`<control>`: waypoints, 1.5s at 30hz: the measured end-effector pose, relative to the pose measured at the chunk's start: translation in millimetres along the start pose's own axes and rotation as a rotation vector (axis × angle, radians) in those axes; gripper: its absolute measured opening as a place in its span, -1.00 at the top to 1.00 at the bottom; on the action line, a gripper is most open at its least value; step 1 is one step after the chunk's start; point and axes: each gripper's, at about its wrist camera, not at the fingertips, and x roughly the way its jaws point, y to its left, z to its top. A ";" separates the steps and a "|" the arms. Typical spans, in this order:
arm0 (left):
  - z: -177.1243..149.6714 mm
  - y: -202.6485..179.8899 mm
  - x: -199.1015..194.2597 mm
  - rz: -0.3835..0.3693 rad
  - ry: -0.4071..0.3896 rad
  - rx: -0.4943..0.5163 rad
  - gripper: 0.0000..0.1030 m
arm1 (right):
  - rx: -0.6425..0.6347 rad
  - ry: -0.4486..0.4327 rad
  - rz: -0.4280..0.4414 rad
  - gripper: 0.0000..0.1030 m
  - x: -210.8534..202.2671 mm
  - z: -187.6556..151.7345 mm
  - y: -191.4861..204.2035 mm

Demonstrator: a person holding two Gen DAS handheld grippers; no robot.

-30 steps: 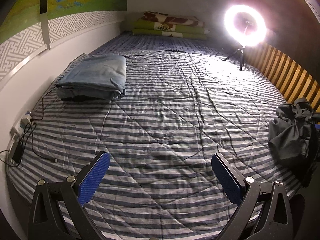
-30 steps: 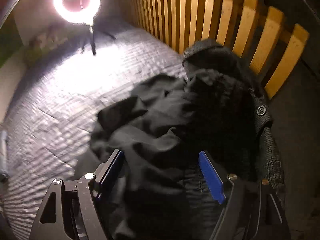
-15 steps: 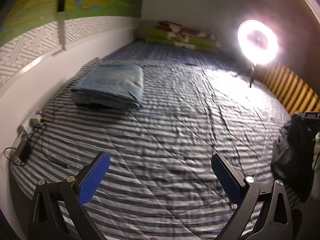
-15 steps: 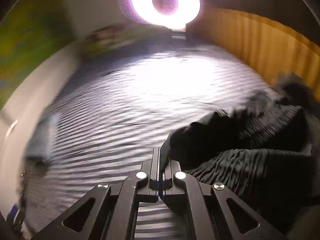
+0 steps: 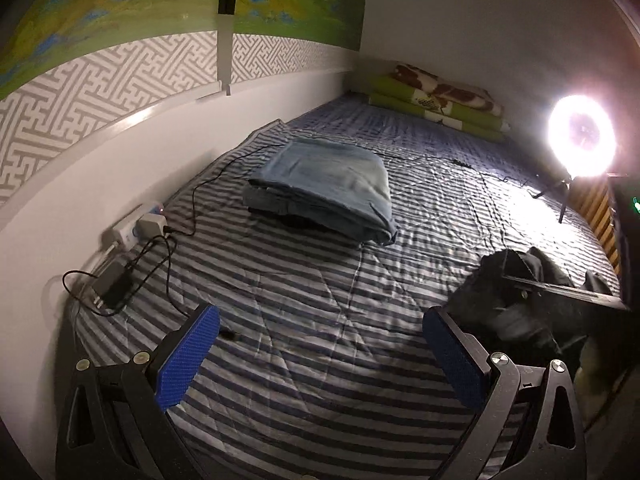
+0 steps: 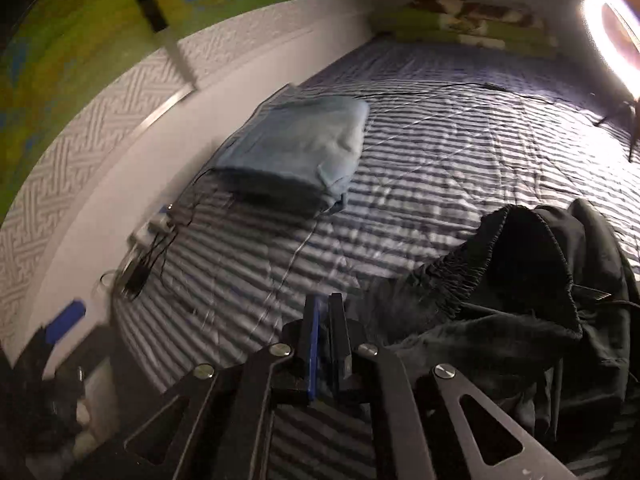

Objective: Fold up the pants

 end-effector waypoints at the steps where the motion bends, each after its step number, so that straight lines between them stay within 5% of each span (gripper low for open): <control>1: 0.5 -0.5 4.0 -0.005 0.008 0.006 -0.99 | -0.015 -0.001 -0.009 0.53 0.0 -2.5 1.8; 4: 0.6 -14.1 19.9 -0.045 0.040 0.017 -0.99 | -0.013 -0.044 -0.022 -0.13 -29.6 -13.3 -21.6; 8: -1.7 -44.2 46.9 -0.142 0.117 0.050 -1.00 | 0.097 -0.112 -0.085 -0.14 -79.5 -32.5 -87.9; 14: -6.3 -101.8 92.8 -0.288 0.241 0.082 -0.99 | 0.306 -0.104 -0.384 -0.15 -139.5 -84.5 -229.3; 19: 4.0 -167.5 115.2 -0.412 0.294 0.131 -0.99 | 0.453 -0.086 -0.526 -0.16 -171.1 -119.5 -314.4; 25: 24.6 -262.0 161.7 -0.432 0.354 0.244 -0.99 | 0.562 -0.081 -0.556 -0.21 -174.1 -131.7 -373.5; 29: 23.2 -316.4 207.9 -0.369 0.398 0.332 -1.00 | 0.513 -0.025 -0.566 -0.26 -146.6 -126.7 -382.9; 32: 17.6 -336.9 247.8 -0.346 0.471 0.290 -0.96 | 0.482 0.021 -0.562 -0.26 -128.5 -126.6 -382.6; 33: 16.0 -335.1 254.1 -0.334 0.476 0.264 -0.85 | 0.471 0.030 -0.560 -0.26 -123.2 -126.5 -382.2; 35: 14.2 -334.2 267.5 -0.304 0.499 0.215 -0.18 | 0.452 0.038 -0.577 -0.26 -116.6 -125.7 -381.1; 38: 12.1 -332.8 278.3 -0.300 0.521 0.190 0.41 | 0.435 0.047 -0.574 -0.24 -111.6 -125.3 -383.4; 42: 18.6 -325.2 275.2 -0.308 0.474 0.184 0.61 | 0.440 0.062 -0.587 0.79 -114.8 -126.8 -385.1; 45: 32.6 -307.2 268.3 -0.314 0.431 0.145 0.77 | 0.446 0.036 -0.617 0.90 -127.6 -130.8 -383.8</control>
